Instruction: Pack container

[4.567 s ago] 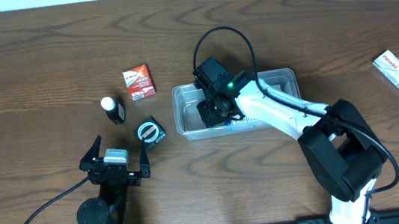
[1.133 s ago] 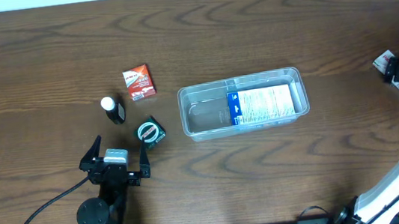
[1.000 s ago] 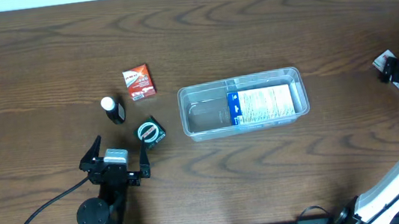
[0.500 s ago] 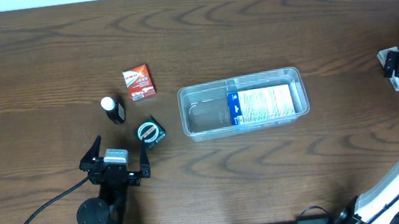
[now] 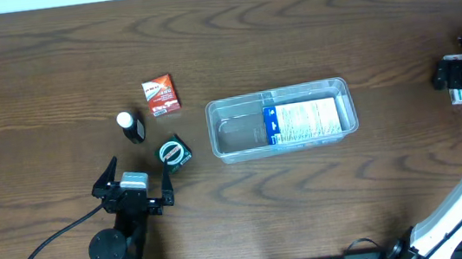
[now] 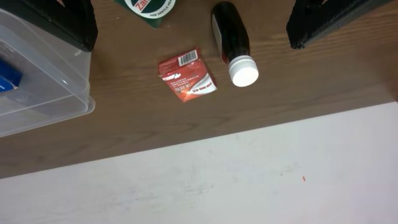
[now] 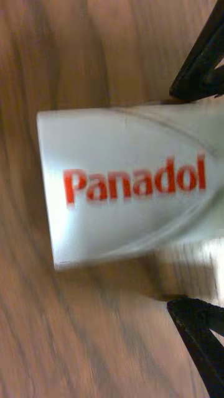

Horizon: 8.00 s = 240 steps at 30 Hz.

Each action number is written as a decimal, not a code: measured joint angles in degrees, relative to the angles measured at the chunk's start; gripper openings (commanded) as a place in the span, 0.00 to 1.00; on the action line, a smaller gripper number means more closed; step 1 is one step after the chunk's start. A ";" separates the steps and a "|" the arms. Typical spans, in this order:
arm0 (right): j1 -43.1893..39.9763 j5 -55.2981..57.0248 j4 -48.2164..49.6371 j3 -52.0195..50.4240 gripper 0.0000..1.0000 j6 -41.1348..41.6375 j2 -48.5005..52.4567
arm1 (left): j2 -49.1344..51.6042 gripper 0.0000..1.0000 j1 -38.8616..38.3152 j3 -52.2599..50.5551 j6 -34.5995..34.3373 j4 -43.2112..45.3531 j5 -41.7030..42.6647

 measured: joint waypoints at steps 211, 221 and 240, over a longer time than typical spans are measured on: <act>71.28 11.74 -34.62 8.70 0.93 53.90 -2.82 | 0.00 0.98 0.00 0.00 0.00 0.00 0.02; 71.28 11.80 -34.75 9.33 0.91 51.63 -3.04 | 0.00 0.98 0.00 0.00 0.00 0.00 0.00; 62.05 17.81 -40.61 19.04 0.99 45.81 -31.28 | 0.00 0.98 0.00 0.00 0.00 0.00 0.00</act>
